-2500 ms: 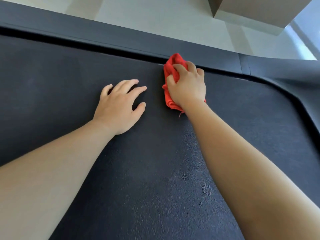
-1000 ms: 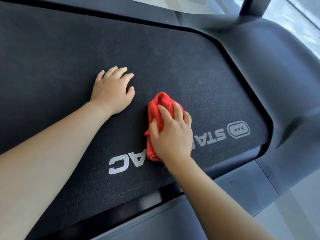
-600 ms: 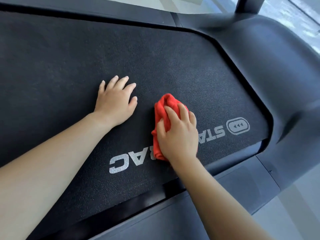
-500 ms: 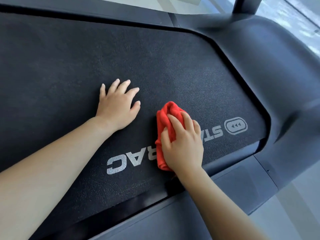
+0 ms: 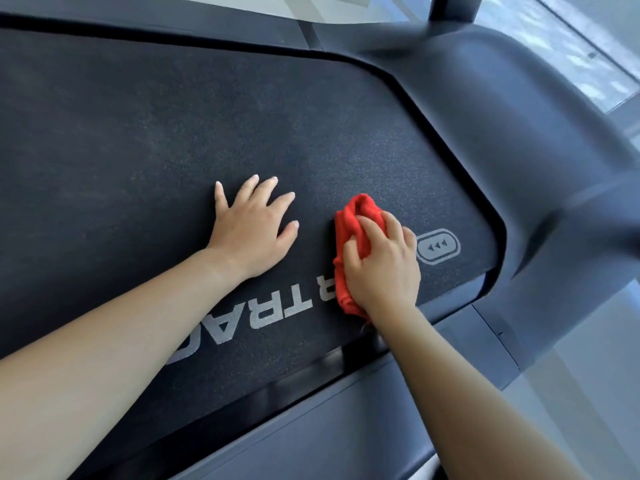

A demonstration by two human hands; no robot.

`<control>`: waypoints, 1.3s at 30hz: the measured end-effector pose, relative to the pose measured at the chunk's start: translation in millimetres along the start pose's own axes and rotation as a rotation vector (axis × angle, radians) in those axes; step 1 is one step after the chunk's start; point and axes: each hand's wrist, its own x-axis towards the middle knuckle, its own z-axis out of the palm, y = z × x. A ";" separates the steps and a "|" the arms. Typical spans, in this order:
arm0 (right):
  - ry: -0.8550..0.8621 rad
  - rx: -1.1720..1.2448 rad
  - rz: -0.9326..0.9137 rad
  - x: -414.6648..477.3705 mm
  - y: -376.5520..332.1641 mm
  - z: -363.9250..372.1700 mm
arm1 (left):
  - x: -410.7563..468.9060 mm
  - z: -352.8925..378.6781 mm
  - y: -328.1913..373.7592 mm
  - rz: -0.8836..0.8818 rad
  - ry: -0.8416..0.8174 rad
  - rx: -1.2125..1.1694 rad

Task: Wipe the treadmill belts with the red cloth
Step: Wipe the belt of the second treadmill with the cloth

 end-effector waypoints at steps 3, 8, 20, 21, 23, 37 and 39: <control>-0.016 0.028 0.072 32.2 10.3 -2.8 | 3.3 4.0 18.9 0.085 -0.037 -0.011; 0.010 0.017 0.090 -23.0 29.0 -14.5 | 10.6 17.5 41.0 0.152 -0.050 0.016; 0.040 -0.033 0.244 12.5 70.9 -20.4 | 19.7 16.9 46.1 0.207 -0.056 0.003; 0.054 -0.043 0.244 8.0 74.0 -19.3 | 23.1 17.6 49.7 0.218 -0.067 0.006; 0.054 -0.054 0.256 22.5 80.0 -16.0 | 30.6 19.3 57.0 0.244 -0.092 0.027; 0.059 -0.057 0.227 90.8 143.4 -19.9 | 94.9 40.2 109.9 0.196 -0.130 0.098; 0.069 -0.045 0.194 114.4 157.2 -20.4 | 109.7 43.1 118.3 0.214 -0.141 0.112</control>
